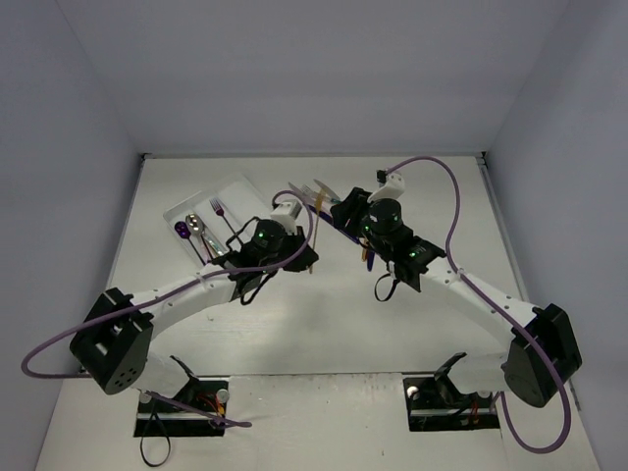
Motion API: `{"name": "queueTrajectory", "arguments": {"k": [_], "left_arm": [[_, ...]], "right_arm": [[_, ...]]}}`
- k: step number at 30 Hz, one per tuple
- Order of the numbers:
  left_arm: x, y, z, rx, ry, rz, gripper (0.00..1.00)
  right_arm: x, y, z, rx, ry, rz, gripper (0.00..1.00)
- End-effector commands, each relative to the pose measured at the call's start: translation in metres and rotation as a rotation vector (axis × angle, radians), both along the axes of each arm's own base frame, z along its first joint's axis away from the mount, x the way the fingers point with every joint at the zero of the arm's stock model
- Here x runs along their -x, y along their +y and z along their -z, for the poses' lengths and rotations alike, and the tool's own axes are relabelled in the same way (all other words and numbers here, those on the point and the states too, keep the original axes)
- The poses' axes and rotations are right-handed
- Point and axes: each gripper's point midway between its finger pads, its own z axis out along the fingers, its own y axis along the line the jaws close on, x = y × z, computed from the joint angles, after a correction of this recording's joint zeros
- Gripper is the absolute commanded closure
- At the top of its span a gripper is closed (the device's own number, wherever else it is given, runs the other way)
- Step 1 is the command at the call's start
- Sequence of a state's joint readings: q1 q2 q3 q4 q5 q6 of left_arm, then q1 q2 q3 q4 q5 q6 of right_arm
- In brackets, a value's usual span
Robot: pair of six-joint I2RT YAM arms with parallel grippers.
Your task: Sort the eating utensils into containers
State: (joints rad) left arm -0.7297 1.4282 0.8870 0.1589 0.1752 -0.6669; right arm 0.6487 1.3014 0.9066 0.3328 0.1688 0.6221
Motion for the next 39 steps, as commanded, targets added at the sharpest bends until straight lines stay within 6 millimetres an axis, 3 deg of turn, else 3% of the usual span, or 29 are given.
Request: {"name": "queueTrajectory", "arguments": {"k": [1, 7, 11, 15, 22, 33, 39], "left_arm": [[-0.028, 0.040, -0.038, 0.145, -0.038, -0.177, 1.00], [-0.049, 0.111, -0.030, 0.193, 0.004, -0.353, 1.00], [-0.064, 0.155, -0.026, 0.246, 0.052, -0.466, 1.00], [-0.080, 0.181, -0.017, 0.271, 0.102, -0.542, 1.00], [-0.112, 0.199, 0.008, 0.309, 0.225, -0.621, 1.00], [-0.127, 0.220, 0.043, 0.324, 0.332, -0.714, 0.99], [-0.135, 0.220, 0.053, 0.295, 0.339, -0.701, 0.72]], "right_arm": [[-0.006, -0.010, -0.029, -0.012, -0.101, 0.035, 0.48], [-0.007, -0.042, -0.031, 0.074, -0.117, 0.105, 0.22], [-0.009, -0.063, -0.029, 0.086, -0.112, 0.140, 0.13], [-0.009, -0.078, -0.019, 0.080, -0.089, 0.156, 0.11], [-0.007, -0.096, -0.013, 0.078, -0.078, 0.178, 0.10], [-0.003, -0.110, -0.004, 0.084, -0.063, 0.204, 0.09], [-0.005, -0.110, -0.002, 0.088, -0.054, 0.200, 0.09]]}}
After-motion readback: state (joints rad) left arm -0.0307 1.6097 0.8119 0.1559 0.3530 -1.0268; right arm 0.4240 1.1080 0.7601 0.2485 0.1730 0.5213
